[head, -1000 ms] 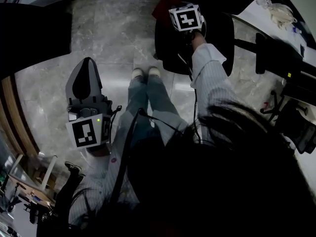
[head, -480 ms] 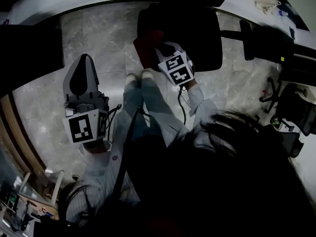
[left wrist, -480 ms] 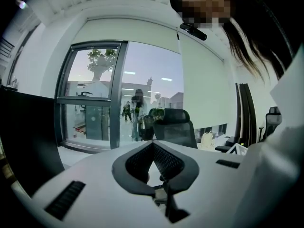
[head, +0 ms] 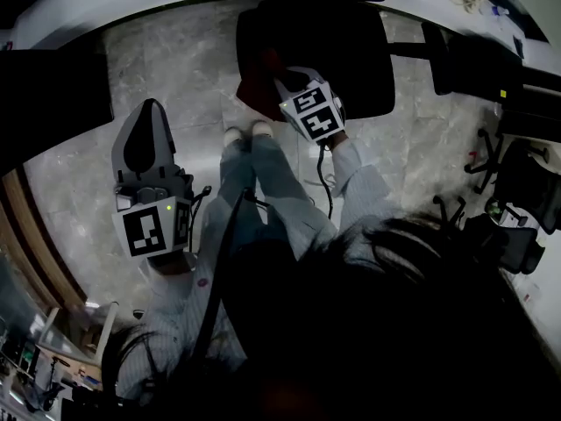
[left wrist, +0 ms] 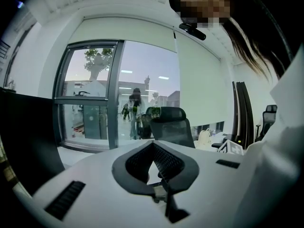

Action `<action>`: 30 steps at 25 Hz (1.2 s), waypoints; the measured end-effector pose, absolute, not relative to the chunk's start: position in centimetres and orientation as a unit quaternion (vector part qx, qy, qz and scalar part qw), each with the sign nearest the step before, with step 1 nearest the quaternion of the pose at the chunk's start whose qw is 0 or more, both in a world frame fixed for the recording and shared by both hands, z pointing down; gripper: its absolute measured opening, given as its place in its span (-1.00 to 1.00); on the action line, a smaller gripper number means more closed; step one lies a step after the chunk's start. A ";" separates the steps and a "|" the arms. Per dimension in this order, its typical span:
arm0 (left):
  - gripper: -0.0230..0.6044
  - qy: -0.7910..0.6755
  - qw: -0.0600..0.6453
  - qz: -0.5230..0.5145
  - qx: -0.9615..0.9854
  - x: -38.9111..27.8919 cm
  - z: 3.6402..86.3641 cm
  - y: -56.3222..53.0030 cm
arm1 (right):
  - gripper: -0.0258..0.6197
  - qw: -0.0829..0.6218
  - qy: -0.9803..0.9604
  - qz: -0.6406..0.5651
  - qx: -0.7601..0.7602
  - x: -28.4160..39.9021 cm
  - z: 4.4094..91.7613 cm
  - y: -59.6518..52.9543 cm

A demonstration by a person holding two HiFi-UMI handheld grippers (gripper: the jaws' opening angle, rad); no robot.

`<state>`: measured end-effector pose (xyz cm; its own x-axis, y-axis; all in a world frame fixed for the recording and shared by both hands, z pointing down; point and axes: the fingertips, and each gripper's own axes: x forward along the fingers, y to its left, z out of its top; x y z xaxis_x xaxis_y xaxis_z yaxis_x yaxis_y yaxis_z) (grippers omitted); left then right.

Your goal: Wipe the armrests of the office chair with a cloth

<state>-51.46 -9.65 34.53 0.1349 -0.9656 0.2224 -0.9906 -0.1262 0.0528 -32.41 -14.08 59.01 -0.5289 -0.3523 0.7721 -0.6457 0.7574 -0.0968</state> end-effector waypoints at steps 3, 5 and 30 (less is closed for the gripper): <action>-0.92 -0.663 0.099 0.091 0.736 -52.8 35.5 -7.8 | -0.79 0.394 -0.854 0.176 0.291 -33.8 59.8 -18.7; -0.92 -0.675 0.101 0.096 0.725 -53.6 35.7 -6.9 | -0.79 0.400 -0.850 0.165 0.301 -34.5 60.3 -22.1; -0.92 -0.671 0.087 0.053 0.734 -50.9 31.5 -9.2 | -0.80 0.395 -0.859 0.180 0.273 -32.4 58.3 -11.5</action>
